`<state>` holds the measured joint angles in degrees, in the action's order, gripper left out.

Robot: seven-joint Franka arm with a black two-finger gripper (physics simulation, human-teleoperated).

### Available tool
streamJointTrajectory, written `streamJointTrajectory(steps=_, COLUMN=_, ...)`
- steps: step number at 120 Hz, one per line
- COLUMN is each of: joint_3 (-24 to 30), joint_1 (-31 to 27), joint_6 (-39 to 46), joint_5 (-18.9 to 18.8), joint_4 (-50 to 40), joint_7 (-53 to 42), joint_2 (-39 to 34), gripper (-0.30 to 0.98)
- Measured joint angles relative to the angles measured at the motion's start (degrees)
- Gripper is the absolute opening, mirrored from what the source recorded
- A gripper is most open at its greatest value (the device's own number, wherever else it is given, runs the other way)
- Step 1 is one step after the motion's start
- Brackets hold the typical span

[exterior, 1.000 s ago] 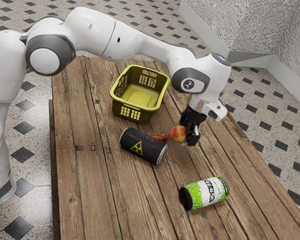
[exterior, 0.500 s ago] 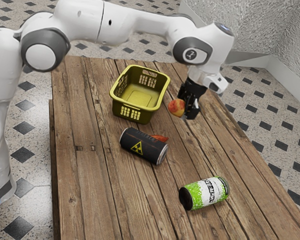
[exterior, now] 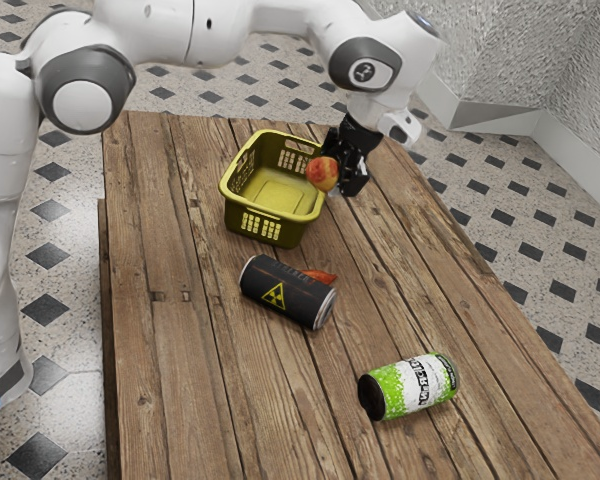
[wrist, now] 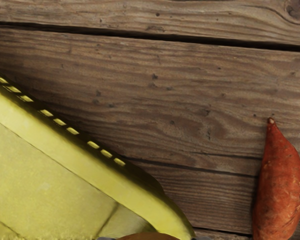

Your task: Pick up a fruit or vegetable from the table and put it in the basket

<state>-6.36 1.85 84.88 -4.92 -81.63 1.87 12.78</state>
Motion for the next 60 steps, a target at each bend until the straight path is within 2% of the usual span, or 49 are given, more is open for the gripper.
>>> streamJointTrajectory(steps=60, joint_3=-11.02, joint_1=-0.02, joint_6=-0.79, joint_5=0.41, joint_4=-1.86, joint_7=-6.80, joint_2=0.24, gripper=0.15)
